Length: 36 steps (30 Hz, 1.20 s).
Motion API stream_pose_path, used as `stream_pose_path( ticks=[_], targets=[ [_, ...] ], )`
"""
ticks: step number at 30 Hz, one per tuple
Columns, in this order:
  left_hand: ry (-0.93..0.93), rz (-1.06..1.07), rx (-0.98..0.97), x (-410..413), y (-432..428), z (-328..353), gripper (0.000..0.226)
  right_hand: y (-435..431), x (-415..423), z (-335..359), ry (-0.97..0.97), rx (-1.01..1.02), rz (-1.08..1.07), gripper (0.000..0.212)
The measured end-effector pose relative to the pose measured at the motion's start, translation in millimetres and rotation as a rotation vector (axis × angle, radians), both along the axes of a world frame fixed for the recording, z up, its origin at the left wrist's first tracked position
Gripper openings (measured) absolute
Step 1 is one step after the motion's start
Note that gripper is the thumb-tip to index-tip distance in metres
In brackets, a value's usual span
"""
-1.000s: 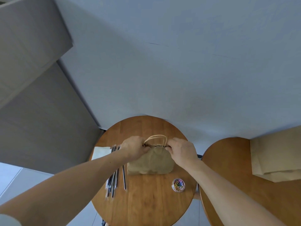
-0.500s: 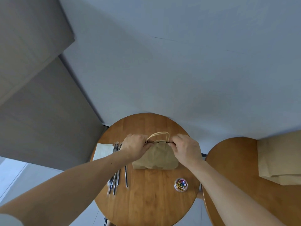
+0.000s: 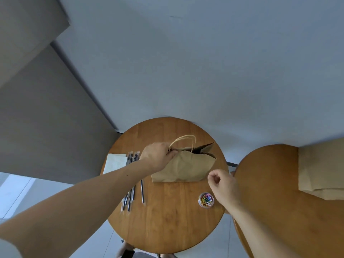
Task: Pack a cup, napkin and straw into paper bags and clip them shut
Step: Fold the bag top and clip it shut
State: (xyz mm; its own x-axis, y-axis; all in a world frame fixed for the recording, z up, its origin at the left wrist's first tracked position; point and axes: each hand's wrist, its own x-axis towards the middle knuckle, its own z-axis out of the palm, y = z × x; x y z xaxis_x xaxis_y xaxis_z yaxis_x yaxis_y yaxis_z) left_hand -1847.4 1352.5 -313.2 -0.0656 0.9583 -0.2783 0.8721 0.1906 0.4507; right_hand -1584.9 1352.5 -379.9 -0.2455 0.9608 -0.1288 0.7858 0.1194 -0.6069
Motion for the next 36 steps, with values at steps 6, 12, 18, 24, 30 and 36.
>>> stream_pose_path(
  ticks=[6,12,18,24,30,36],
  targets=[
    [-0.042,0.028,0.012,-2,-1,-13,0.021,-14,1,-71,-0.461,-0.519,0.091,0.022],
    [-0.080,0.072,0.055,-3,-9,-14,0.020,-19,-6,-93,-0.552,-0.538,-0.033,0.021],
    [-0.035,0.004,0.042,-1,-12,-7,0.023,-25,-14,-96,-0.529,-0.544,-0.124,0.031],
    [-0.016,0.034,0.008,-2,-12,-5,0.022,-27,-10,-78,-0.367,-0.502,-0.216,0.016],
    [-0.027,0.012,-0.041,2,-8,-2,0.024,-29,-10,-53,-0.013,-0.442,-0.210,0.010],
    [-0.071,0.013,-0.049,-1,-3,-1,0.022,-13,-53,15,0.374,-0.308,-0.084,0.019]
  ],
)
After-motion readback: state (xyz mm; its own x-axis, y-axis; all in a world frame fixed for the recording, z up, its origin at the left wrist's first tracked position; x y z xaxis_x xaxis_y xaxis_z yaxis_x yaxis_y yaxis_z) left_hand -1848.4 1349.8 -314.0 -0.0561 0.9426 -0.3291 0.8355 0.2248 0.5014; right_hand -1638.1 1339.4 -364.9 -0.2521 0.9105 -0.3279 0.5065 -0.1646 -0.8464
